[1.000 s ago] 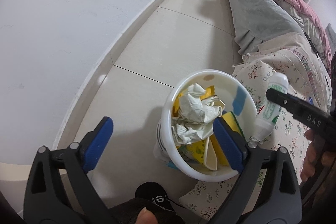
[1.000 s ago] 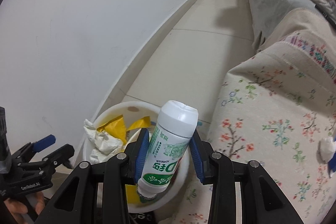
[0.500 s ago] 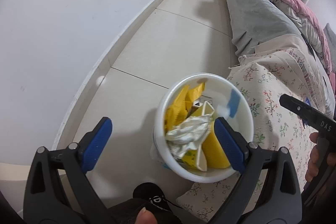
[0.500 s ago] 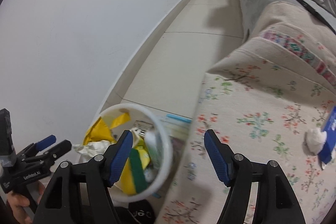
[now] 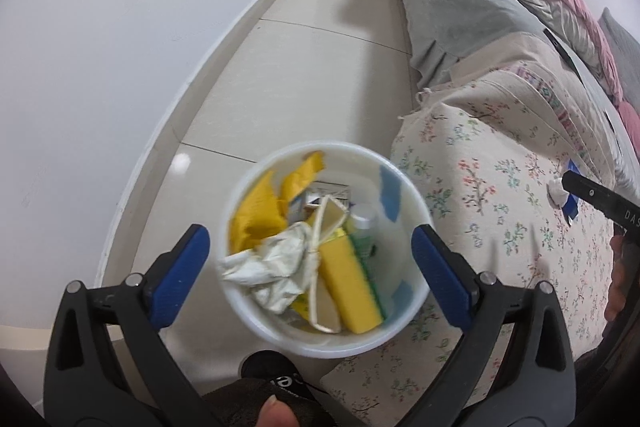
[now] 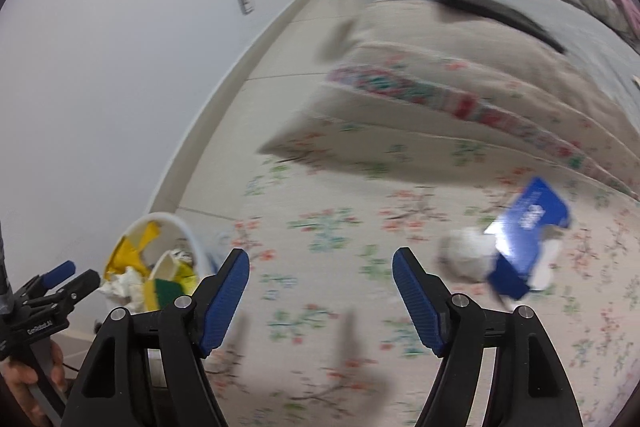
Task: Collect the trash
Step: 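Move both grippers back over the bed toward the blue box and tissue ball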
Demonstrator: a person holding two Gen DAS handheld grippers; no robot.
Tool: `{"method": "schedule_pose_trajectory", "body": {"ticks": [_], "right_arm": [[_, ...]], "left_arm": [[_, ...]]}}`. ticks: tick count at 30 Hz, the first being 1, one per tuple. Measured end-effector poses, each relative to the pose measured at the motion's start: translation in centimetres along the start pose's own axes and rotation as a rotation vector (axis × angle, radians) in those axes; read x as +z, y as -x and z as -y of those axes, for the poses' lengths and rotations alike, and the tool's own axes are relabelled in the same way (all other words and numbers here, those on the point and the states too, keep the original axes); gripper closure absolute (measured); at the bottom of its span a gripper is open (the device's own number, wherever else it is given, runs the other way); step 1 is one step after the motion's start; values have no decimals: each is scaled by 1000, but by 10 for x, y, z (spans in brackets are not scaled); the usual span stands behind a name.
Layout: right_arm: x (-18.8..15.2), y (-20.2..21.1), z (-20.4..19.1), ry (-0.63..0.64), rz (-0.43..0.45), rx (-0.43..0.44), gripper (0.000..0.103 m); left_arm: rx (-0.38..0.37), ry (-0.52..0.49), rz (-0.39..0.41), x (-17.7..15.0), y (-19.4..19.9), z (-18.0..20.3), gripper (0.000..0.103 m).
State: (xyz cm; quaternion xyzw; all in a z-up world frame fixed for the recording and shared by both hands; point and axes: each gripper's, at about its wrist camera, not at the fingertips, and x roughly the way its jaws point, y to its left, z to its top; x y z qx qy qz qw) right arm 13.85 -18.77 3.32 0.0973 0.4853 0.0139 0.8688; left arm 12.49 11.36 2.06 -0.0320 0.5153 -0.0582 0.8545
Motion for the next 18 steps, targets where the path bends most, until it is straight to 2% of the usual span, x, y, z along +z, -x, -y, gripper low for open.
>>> {"method": "schedule_pose_trajectory", "body": {"ticks": [8, 18], "right_arm": [[-3, 13, 71, -115, 22, -47, 25], [-15, 20, 161, -276, 5, -93, 25]], "left_arm": [[-14, -77, -14, 4, -8, 51, 2], [-66, -213, -42, 0, -26, 131, 2]]}}
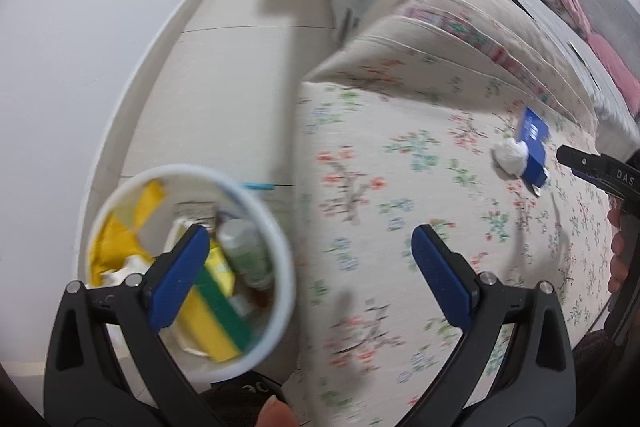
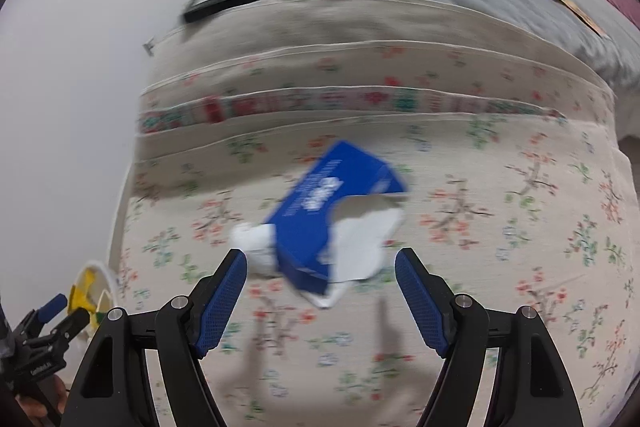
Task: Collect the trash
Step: 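Move both grippers back over the bed toward the blue box and tissue ball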
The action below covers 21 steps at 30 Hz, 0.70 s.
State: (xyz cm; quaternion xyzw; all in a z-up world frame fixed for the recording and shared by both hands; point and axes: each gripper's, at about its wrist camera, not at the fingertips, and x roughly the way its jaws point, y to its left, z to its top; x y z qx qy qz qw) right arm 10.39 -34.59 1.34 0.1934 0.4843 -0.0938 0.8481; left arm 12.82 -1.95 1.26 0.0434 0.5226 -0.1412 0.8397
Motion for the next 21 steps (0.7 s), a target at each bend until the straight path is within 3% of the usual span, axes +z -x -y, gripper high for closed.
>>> {"method": "schedule_pose_trajectory", "body": {"ticks": [12, 21], "right_arm": [[-2, 10, 65, -80, -15, -14, 25], [-11, 17, 102, -96, -25, -41, 25]], "left_arm": [[-124, -94, -42, 13, -27, 84, 2], [-200, -153, -24, 20, -44, 129, 2]]}}
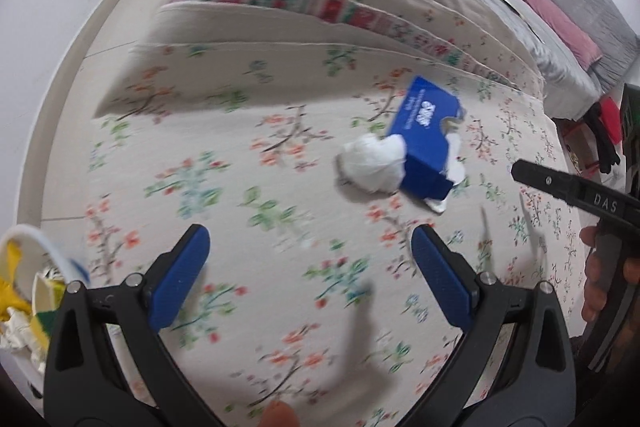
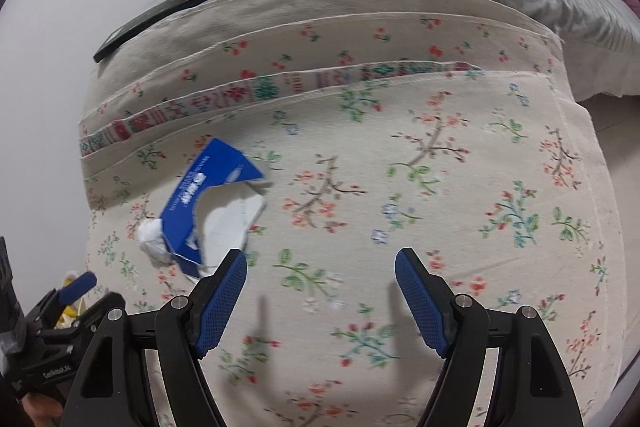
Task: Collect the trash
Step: 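Move both grippers back over the bed toward the blue box and tissue ball, then grasp the white tissue ball with the left gripper while the right gripper grasps the blue box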
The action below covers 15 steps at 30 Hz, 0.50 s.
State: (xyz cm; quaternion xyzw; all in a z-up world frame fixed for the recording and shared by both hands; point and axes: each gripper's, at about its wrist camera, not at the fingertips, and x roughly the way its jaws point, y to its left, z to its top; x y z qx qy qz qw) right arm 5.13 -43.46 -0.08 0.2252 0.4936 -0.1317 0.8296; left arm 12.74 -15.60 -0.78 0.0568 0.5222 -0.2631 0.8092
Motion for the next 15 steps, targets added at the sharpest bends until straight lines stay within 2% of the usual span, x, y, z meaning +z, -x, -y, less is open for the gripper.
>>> {"method": "schedule_pose_trajectory", "body": {"ticks": [6, 8, 13, 15], "right_arm": [[-4, 10, 34, -22, -7, -18, 25], [-5, 13, 43, -29, -7, -23, 25], [-7, 17, 59, -43, -12, -28, 25], [-7, 18, 62, -43, -14, -26, 25]], "left_arm": [[-49, -5, 21, 5, -11, 10, 3], [-60, -1, 30, 7, -15, 13, 8], [-101, 25, 50, 12, -24, 12, 34], [-116, 32, 60, 13, -26, 11, 40]]}}
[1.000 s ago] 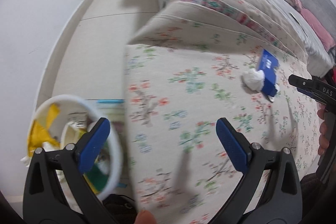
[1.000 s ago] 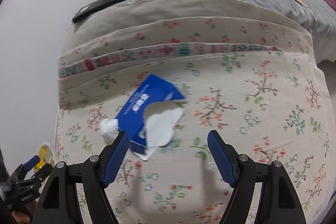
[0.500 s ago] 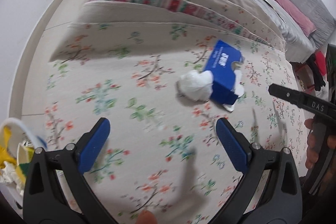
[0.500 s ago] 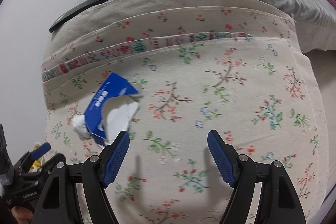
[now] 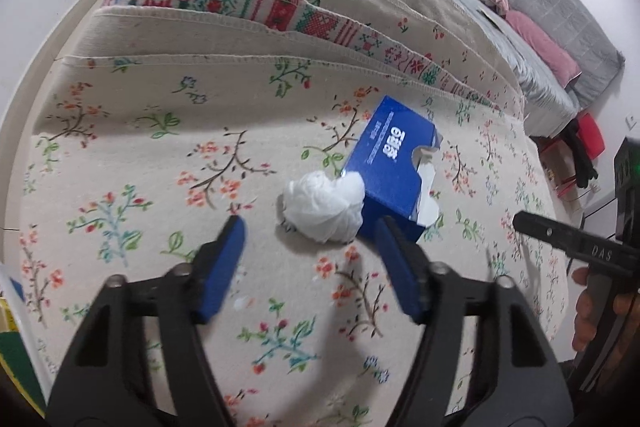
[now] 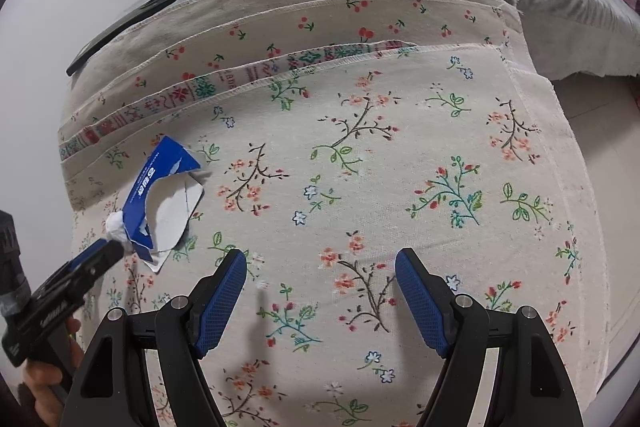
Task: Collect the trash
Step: 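Grasp the white tissue ball with the left gripper while the right gripper grasps the blue box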
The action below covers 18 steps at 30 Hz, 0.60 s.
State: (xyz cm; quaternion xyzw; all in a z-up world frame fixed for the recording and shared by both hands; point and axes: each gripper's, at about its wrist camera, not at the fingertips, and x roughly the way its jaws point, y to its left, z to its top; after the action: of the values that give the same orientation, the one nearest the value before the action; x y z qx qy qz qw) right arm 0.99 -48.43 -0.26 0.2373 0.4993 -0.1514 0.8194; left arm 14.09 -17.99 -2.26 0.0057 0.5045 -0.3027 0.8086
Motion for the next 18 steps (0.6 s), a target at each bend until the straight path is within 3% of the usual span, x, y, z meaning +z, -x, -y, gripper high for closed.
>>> {"method": "schedule_pose_trajectory", "body": {"ticks": [3, 5, 7, 18], "right_arm": [[0, 0, -1, 4, -1, 2, 25], [0, -5, -8, 7, -4, 3, 25], [2, -6, -12, 11, -7, 2, 25], [20, -11, -77, 53, -2, 50, 25]], "left_arm": [[-16, 2, 20, 2, 0, 1, 45], [-8, 6, 22, 2, -1, 0, 55], [3, 10, 21, 3, -2, -2, 78], [73, 2, 61, 3, 25, -17, 82]]}}
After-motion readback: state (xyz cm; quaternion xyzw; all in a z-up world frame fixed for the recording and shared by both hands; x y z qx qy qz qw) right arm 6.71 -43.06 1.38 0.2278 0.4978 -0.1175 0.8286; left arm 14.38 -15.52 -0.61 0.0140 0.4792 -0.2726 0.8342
